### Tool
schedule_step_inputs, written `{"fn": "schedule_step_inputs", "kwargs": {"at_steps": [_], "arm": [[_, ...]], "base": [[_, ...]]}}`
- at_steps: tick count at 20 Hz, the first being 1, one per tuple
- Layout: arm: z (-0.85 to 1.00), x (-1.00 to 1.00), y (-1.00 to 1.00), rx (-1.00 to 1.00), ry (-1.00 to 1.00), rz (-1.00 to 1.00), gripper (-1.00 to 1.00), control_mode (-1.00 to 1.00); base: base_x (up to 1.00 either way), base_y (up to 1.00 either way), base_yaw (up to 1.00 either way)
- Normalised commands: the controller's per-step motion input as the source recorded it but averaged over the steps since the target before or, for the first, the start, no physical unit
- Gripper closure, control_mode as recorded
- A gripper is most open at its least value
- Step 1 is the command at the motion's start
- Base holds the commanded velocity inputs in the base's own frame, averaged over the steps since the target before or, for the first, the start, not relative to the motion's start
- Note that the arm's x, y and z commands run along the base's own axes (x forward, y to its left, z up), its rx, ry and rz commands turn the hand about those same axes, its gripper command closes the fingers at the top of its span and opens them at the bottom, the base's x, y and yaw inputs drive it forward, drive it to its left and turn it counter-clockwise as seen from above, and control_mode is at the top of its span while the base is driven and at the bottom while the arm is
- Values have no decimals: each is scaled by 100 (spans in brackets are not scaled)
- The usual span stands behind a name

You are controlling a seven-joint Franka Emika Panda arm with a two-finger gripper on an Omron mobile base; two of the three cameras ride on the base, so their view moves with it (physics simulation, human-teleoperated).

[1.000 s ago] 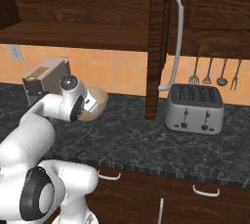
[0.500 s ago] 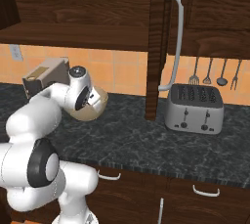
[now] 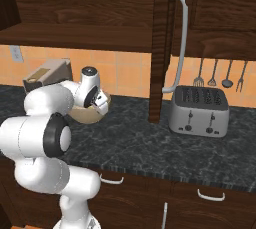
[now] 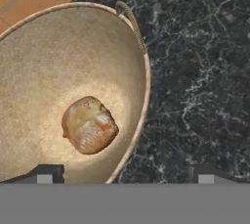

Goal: Open the cabinet, pick up the bread from the cabinet and place it in the basket. Then move the basket to the dining counter.

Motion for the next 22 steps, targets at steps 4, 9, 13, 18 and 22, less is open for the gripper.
{"fn": "schedule_step_inputs", "kwargs": {"at_steps": [4, 9, 13, 18, 22], "arm": [[-43, 35, 0, 1, 7, 0, -100, -100], [-27, 44, 2, 0, 5, 0, -100, -100], [-39, 11, 19, 0, 3, -1, 100, -100], [-57, -8, 37, 0, 2, -1, 100, -100], [-44, -15, 25, -1, 0, 0, 100, -100]], "base": [[0, 0, 0], [0, 0, 0], [0, 0, 0], [0, 0, 0], [0, 0, 0]]}}
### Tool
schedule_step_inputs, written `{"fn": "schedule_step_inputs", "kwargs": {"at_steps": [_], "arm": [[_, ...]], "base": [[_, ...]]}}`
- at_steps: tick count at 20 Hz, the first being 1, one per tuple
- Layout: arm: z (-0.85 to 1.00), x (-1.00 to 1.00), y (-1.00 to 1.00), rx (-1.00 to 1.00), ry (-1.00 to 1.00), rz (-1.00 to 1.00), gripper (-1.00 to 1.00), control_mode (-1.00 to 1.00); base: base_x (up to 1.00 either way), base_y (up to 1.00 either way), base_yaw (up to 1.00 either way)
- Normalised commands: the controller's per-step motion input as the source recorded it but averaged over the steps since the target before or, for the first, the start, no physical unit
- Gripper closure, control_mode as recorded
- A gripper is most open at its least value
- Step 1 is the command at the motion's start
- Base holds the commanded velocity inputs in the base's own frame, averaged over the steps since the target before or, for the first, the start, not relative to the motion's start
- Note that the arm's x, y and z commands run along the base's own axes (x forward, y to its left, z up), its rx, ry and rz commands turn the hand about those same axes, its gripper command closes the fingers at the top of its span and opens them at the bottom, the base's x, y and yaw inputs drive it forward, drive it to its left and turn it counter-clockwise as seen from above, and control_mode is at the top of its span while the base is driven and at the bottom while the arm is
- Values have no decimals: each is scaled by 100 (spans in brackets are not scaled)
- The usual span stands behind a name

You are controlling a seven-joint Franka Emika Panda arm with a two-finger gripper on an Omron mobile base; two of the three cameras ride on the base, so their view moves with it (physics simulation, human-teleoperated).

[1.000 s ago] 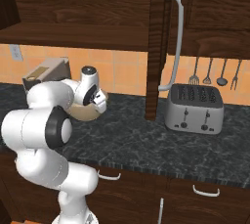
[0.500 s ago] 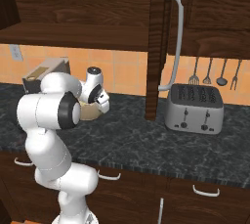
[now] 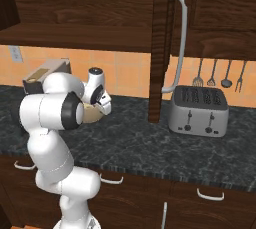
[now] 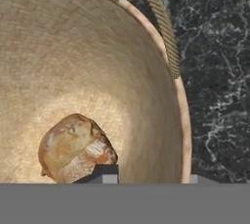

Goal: Open the cabinet, pick up the bread from the cabinet and place it in the basket. Then move the basket to the dining counter.

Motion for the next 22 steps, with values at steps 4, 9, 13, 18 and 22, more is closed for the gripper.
{"fn": "schedule_step_inputs", "kwargs": {"at_steps": [4, 9, 13, 18, 22], "arm": [[2, -54, -3, 0, -4, -16, 100, -100], [22, -71, 0, 0, -3, -28, 100, -100], [44, -77, -8, 0, -3, -33, 100, -100], [63, -86, -23, 12, -12, -47, 100, -100], [99, -90, -18, 4, -11, -34, 100, -100]], "base": [[0, 0, 0], [0, 0, 0], [0, 0, 0], [0, 0, 0], [0, 0, 0]]}}
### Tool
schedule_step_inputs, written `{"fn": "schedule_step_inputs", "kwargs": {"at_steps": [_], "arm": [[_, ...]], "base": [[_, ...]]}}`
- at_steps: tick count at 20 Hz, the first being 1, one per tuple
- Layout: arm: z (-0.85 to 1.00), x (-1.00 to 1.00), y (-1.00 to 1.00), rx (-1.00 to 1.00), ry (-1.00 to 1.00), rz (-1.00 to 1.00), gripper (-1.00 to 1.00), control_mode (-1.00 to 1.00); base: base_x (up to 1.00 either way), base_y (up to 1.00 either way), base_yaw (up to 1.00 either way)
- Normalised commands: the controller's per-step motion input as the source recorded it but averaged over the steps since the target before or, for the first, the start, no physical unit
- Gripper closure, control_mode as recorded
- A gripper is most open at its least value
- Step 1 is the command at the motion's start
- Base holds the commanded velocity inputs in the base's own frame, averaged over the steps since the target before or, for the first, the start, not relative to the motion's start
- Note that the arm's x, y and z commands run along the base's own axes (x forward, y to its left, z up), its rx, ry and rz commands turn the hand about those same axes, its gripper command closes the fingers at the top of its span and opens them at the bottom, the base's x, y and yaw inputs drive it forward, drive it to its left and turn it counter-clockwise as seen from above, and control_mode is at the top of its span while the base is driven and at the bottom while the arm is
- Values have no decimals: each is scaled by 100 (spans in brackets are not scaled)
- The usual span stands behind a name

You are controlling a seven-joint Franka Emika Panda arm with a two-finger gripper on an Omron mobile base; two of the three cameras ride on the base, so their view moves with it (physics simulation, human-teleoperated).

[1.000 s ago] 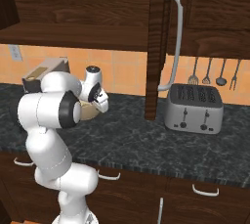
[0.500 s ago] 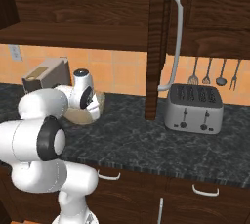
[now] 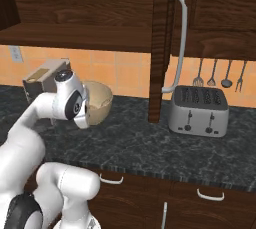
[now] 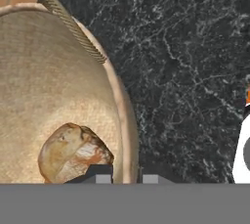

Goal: Open the cabinet, pick up the bread from the cabinet and place it in the basket. Then move the basket to the dining counter.

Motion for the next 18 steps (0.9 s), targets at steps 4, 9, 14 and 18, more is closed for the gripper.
{"fn": "schedule_step_inputs", "kwargs": {"at_steps": [4, 9, 14, 18], "arm": [[99, -83, -32, 0, -1, -37, 100, -100], [90, -88, -16, 1, 0, -29, 100, -100], [97, -90, 0, 2, -1, -1, 100, -100], [93, -88, -1, 3, -1, 0, 100, -100]], "base": [[0, 0, 0], [0, 0, 0], [0, 0, 0], [0, 0, 0]]}}
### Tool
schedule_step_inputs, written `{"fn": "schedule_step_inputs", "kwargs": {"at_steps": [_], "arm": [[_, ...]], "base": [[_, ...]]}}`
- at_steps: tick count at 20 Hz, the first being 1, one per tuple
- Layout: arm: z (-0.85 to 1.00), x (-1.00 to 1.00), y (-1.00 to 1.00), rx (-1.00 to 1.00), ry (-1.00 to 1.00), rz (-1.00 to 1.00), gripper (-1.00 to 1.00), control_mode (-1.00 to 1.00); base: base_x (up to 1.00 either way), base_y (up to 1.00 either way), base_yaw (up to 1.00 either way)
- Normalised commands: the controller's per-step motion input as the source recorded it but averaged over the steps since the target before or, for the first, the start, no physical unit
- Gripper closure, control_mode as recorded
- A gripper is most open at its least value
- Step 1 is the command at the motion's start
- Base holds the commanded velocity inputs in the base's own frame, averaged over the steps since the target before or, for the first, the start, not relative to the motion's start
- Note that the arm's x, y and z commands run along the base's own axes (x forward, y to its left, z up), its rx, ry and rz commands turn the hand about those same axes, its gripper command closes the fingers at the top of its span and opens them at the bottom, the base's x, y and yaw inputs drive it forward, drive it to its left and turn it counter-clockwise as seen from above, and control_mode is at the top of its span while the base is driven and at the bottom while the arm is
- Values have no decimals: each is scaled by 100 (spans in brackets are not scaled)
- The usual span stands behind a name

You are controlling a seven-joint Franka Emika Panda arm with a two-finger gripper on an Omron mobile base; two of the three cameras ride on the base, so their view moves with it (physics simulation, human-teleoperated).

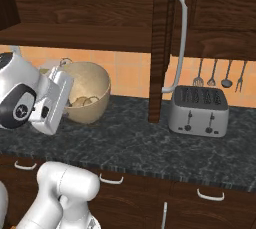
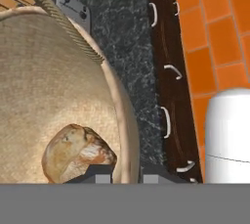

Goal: Open the cabinet, pick up the bread from the cabinet and place it in the basket. Then move the basket to the dining counter.

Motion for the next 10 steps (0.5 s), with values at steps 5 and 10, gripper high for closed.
{"fn": "schedule_step_inputs", "kwargs": {"at_steps": [5, 10], "arm": [[47, -93, 2, 0, -9, 0, 100, -100], [6, -60, 0, 0, -7, 0, 100, 100]], "base": [[0, 0, 0], [-40, 6, 0]]}}
